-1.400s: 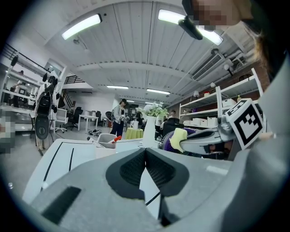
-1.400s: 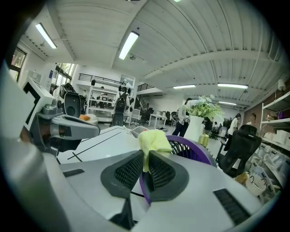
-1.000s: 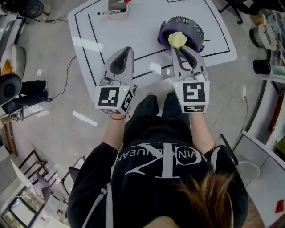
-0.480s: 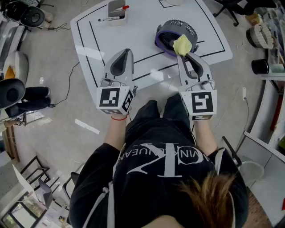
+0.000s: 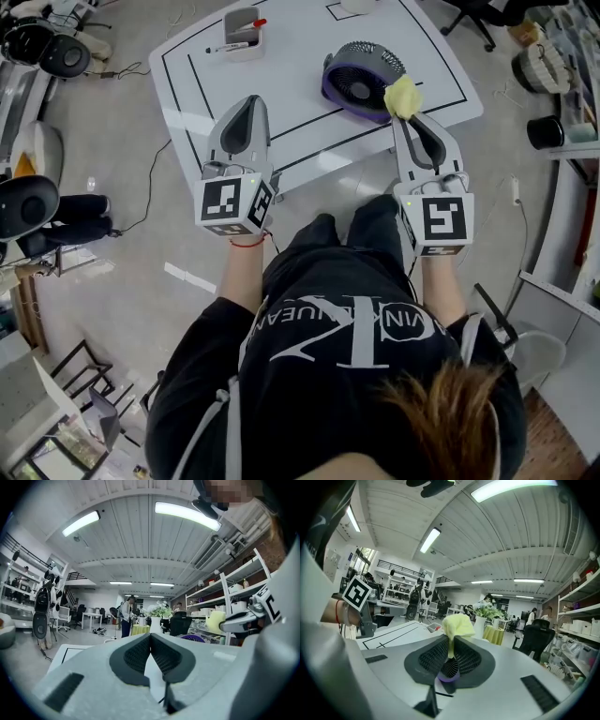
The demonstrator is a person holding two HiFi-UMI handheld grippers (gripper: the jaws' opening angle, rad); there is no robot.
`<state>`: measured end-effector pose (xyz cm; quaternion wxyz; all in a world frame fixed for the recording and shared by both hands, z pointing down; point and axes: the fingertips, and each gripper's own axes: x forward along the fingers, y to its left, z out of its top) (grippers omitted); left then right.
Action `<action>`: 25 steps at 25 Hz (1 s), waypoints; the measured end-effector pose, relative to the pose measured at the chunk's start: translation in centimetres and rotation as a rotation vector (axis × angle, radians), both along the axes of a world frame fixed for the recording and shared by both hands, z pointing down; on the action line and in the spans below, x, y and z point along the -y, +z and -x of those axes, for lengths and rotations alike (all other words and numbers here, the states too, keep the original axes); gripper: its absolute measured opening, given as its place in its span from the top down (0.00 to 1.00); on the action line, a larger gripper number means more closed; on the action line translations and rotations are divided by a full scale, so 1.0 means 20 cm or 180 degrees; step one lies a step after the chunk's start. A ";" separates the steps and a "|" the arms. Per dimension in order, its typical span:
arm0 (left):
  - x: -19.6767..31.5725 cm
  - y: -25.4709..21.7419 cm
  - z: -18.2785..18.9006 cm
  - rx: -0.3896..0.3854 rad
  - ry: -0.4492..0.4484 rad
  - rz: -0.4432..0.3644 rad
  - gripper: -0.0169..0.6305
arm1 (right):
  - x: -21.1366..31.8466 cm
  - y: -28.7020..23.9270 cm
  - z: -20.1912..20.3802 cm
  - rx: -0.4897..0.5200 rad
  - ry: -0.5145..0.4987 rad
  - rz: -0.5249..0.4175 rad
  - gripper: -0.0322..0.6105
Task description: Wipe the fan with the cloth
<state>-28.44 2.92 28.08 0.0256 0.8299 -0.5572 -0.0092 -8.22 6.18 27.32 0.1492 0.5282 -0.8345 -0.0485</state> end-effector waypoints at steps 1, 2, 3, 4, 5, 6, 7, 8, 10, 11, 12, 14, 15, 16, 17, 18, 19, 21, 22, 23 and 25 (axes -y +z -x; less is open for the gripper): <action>0.00 -0.01 0.00 -0.0003 -0.0005 -0.0017 0.96 | -0.01 -0.01 -0.01 0.0020 0.0008 -0.0002 0.89; 0.00 -0.02 0.00 -0.0003 -0.0006 -0.0033 0.96 | -0.01 -0.01 -0.03 0.0040 0.0017 -0.0006 0.89; -0.01 -0.03 0.00 -0.0001 -0.0006 -0.0048 0.96 | -0.02 -0.02 -0.05 0.0057 0.0032 -0.0013 0.89; -0.01 -0.04 -0.01 0.0003 -0.0004 -0.0061 0.96 | -0.03 -0.03 -0.07 0.0070 0.0053 -0.0023 0.89; -0.02 -0.05 -0.01 0.0006 -0.0004 -0.0070 0.96 | -0.03 -0.04 -0.08 0.0076 0.0078 -0.0034 0.89; -0.02 -0.06 -0.01 0.0007 -0.0006 -0.0076 0.96 | -0.04 -0.05 -0.10 0.0077 0.0105 -0.0044 0.89; -0.03 -0.06 -0.01 0.0004 -0.0010 -0.0080 0.96 | -0.04 -0.05 -0.12 0.0076 0.0132 -0.0052 0.89; -0.03 -0.06 0.00 -0.0004 -0.0016 -0.0084 0.96 | -0.04 -0.06 -0.13 0.0075 0.0158 -0.0061 0.89; -0.04 -0.07 0.00 -0.0026 -0.0025 -0.0094 0.96 | -0.04 -0.06 -0.16 0.0073 0.0205 -0.0071 0.89; -0.04 -0.08 0.00 -0.0031 -0.0028 -0.0101 0.96 | -0.04 -0.06 -0.17 0.0072 0.0225 -0.0074 0.89; -0.04 -0.09 0.00 -0.0031 -0.0029 -0.0108 0.96 | -0.04 -0.07 -0.18 0.0072 0.0240 -0.0075 0.89; -0.05 -0.09 0.01 -0.0026 -0.0030 -0.0119 0.96 | -0.03 -0.07 -0.19 0.0073 0.0264 -0.0076 0.89; -0.05 -0.09 0.02 -0.0025 -0.0034 -0.0121 0.96 | -0.03 -0.07 -0.20 0.0076 0.0274 -0.0076 0.89; -0.06 -0.09 0.02 -0.0024 -0.0038 -0.0120 0.96 | -0.03 -0.06 -0.20 0.0078 0.0282 -0.0075 0.89; -0.06 -0.09 0.03 -0.0022 -0.0043 -0.0117 0.96 | -0.03 -0.06 -0.20 0.0079 0.0287 -0.0072 0.89; -0.06 -0.09 0.03 -0.0021 -0.0047 -0.0111 0.96 | -0.03 -0.06 -0.20 0.0079 0.0291 -0.0069 0.89; -0.07 -0.08 0.03 -0.0018 -0.0051 -0.0105 0.96 | -0.03 -0.06 -0.20 0.0079 0.0293 -0.0066 0.89; -0.07 -0.07 0.03 -0.0013 -0.0056 -0.0091 0.96 | -0.03 -0.05 -0.21 0.0083 0.0300 -0.0060 0.89; -0.07 -0.07 0.03 -0.0010 -0.0056 -0.0086 0.96 | -0.03 -0.05 -0.21 0.0086 0.0303 -0.0058 0.89; -0.07 -0.07 0.03 -0.0007 -0.0056 -0.0082 0.96 | -0.03 -0.05 -0.22 0.0088 0.0308 -0.0055 0.89; -0.08 -0.07 0.03 -0.0003 -0.0059 -0.0079 0.96 | -0.03 -0.05 -0.23 0.0090 0.0316 -0.0051 0.89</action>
